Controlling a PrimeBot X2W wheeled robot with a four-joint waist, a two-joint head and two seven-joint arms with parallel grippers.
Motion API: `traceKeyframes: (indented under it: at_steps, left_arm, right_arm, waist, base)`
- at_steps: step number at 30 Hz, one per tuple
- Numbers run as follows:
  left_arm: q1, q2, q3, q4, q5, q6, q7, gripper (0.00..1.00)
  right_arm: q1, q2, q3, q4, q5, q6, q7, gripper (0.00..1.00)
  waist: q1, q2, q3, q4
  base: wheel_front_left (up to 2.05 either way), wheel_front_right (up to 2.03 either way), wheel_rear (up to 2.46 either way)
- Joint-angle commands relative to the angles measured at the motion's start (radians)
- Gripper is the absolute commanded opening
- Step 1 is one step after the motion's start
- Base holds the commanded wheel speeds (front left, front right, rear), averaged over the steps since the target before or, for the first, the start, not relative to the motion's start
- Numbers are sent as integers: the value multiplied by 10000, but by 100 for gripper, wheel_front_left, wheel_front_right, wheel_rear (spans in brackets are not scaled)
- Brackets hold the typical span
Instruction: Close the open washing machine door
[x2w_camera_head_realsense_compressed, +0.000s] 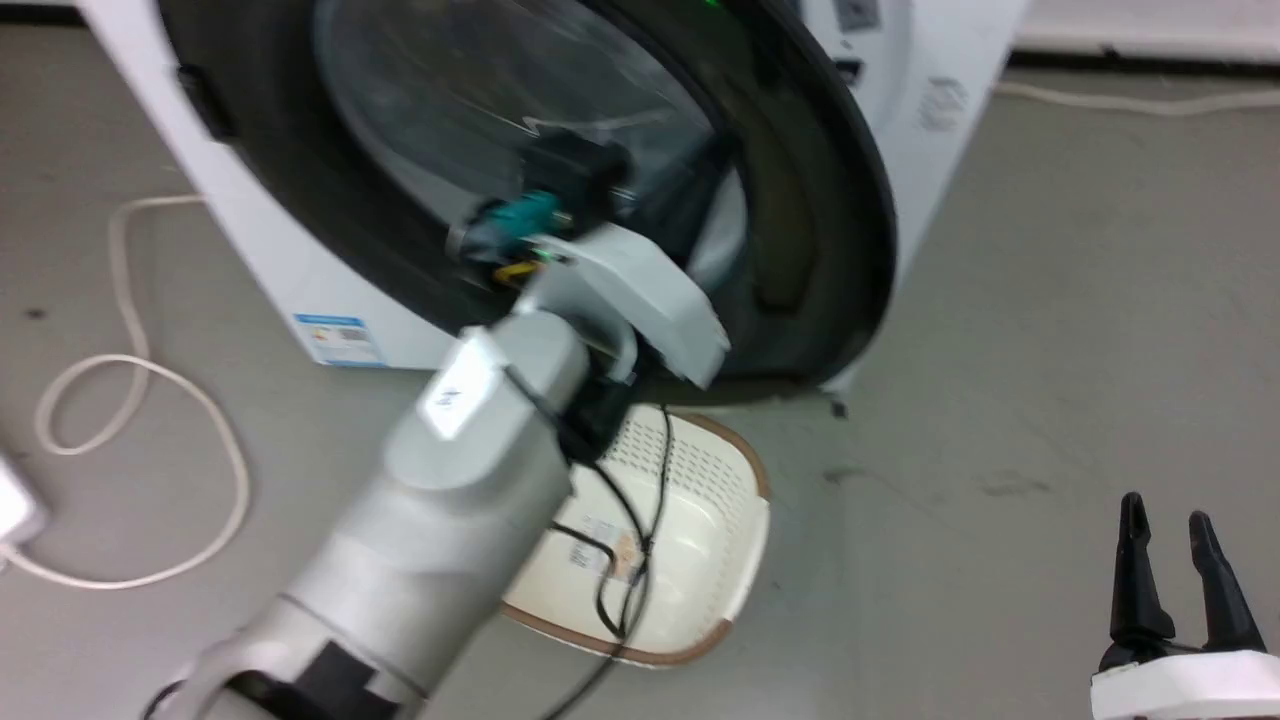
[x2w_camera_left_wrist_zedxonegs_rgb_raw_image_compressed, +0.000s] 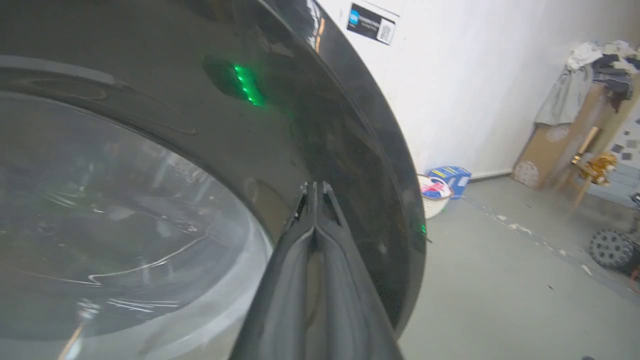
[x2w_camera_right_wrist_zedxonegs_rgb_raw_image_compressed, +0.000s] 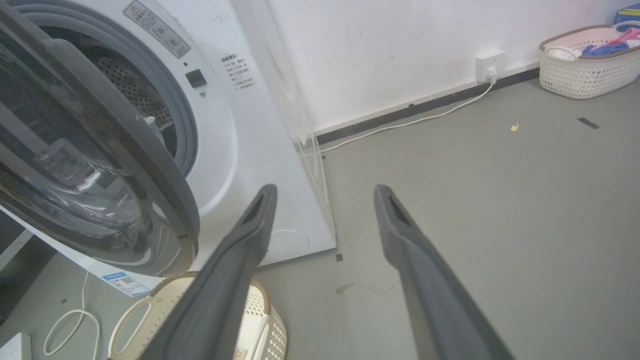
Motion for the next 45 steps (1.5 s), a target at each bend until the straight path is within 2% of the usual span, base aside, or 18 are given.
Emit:
traceKeyframes:
  at_steps: [1,5,9,14,18,22,26,30,31,32,35,36,37,41,45]
  left_arm:
    - [105,177,198,-108,27,141,-136,0]
    - [701,1007,1017,-1047,619,800,-323,0]
    - [1950,1914,1825,-2467,1595,1374,-332,0]
    - [3863,2589,2679,-3601,2081,1595,-334,0]
    - [5320,2640,3661,-4298,2008,1655,-335,0]
    - [6595,2412,4371,-4594,1917,1551,-336,0]
    - [7537,2053,4861,-4568,1799,1375,-336,0]
    - [8062,1770,4957,-4310,1830,1085,-336,0]
    - [8188,1577,5073,-4146,1876,1012,-336,92]
    - [8217,1507,5142,-4125,1884,987,-336,100]
    - [8308,1355,5313,-4093,2017,944,-336,100]
    - [8331,1307,5362,-4102,2072,930,-336,100]
    - [8354,1269,5401,-4111,2137,918,-336,100]
    - [8393,1135,5558,-4167,2385,889,-336,100]
    - [8385,994,5711,-4250,2612,871,-336,100]
  right_arm:
    - [110,-6,-1,0,-44,10,-43,100]
    - [241,-6,69,-29,-111,10,-43,100]
    - [300,-6,195,-50,-131,10,-43,100]
    - [433,-6,332,9,-116,10,-43,100]
    - [531,-6,422,29,-92,10,-43,100]
    - [613,-6,531,30,-71,10,-43,100]
    - [694,-6,652,38,-23,10,-43,100]
    - [748,-6,743,60,17,10,-43,100]
    - [792,-6,815,79,-7,10,-43,100]
    - [803,-6,836,74,-30,10,-43,100]
    - [814,-6,837,1,-248,10,-43,100]
    - [797,-6,790,-30,-372,10,-43,72]
    - [761,-6,740,-110,-589,10,-43,0]
    - [447,-6,818,-639,-2006,10,-43,0]
    - [-332,-6,1731,-675,-3121,10,56,0]
  waist:
    - [-1,-1,-449,493]
    - [-1,-1,-865,1037]
    - [-1,-1,-1098,1417]
    - [-1,-1,-1340,1650]
    - [-1,-1,-1444,1691]
    - [-1,-1,-1505,1668]
    - [-1,-1,-1524,1627]
    - [-1,-1,-1526,1605]
    - [-1,-1,-1549,1608]
    - [-1,-1,-1562,1606]
    - [-1,-1,-1556,1579]
    - [-1,-1,-1551,1571]
    - [-1,-1,-1539,1562]
    - [-1,-1,-1452,1526]
    - [-1,-1,-1273,1492]
  base:
    - [0,0,0]
    - [0,0,0]
    - [0,0,0]
    - [0,0,0]
    - [0,0,0]
    - [0,0,0]
    - [0,0,0]
    - [0,0,0]
    - [0,0,0]
    - [0,0,0]
    - [0,0,0]
    - [0,0,0]
    - [0,0,0]
    - [0,0,0]
    - [0,0,0]
